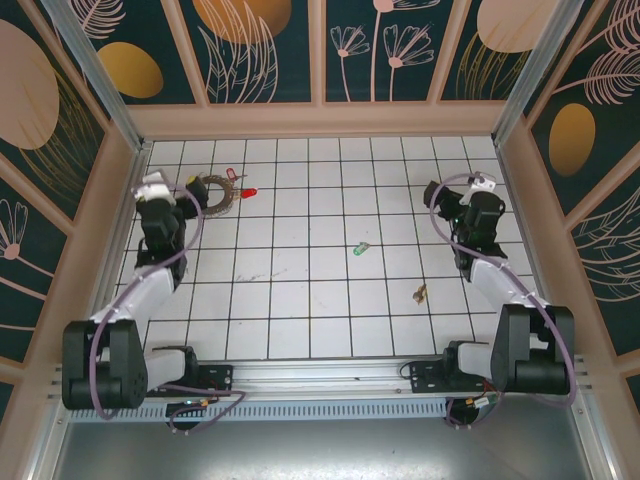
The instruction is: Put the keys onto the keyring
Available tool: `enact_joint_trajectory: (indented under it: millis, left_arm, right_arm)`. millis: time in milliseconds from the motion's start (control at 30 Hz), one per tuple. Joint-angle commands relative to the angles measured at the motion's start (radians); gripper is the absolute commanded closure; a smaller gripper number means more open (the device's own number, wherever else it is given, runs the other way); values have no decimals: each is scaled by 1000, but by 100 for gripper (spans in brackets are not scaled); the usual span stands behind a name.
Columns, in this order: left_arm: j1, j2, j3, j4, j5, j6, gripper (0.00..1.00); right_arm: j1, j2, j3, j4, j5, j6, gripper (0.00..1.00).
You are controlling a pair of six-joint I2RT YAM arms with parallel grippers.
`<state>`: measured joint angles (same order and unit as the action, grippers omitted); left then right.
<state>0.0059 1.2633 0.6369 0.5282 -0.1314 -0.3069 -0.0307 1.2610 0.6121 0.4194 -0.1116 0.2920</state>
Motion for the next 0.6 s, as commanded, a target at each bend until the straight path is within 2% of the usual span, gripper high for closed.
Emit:
enact_joint_trajectory:
  millis: [0, 100, 267, 333, 567]
  left_arm:
    - [3, 129, 141, -242, 219, -62, 2]
    - [4, 283, 296, -320, 371, -79, 8]
    - [3, 533, 546, -442, 436, -114, 14]
    - [3, 608, 630, -518, 410, -128, 15]
    - [3, 769, 774, -626, 374, -146, 16]
  right_arm:
    - [11, 28, 26, -134, -199, 116, 3]
    - [50, 48, 36, -101, -298, 129, 7]
    - [158, 107, 119, -158, -240, 116, 10]
    - [200, 133, 147, -163, -239, 123, 10]
    - [295, 190, 201, -164, -203, 160, 11]
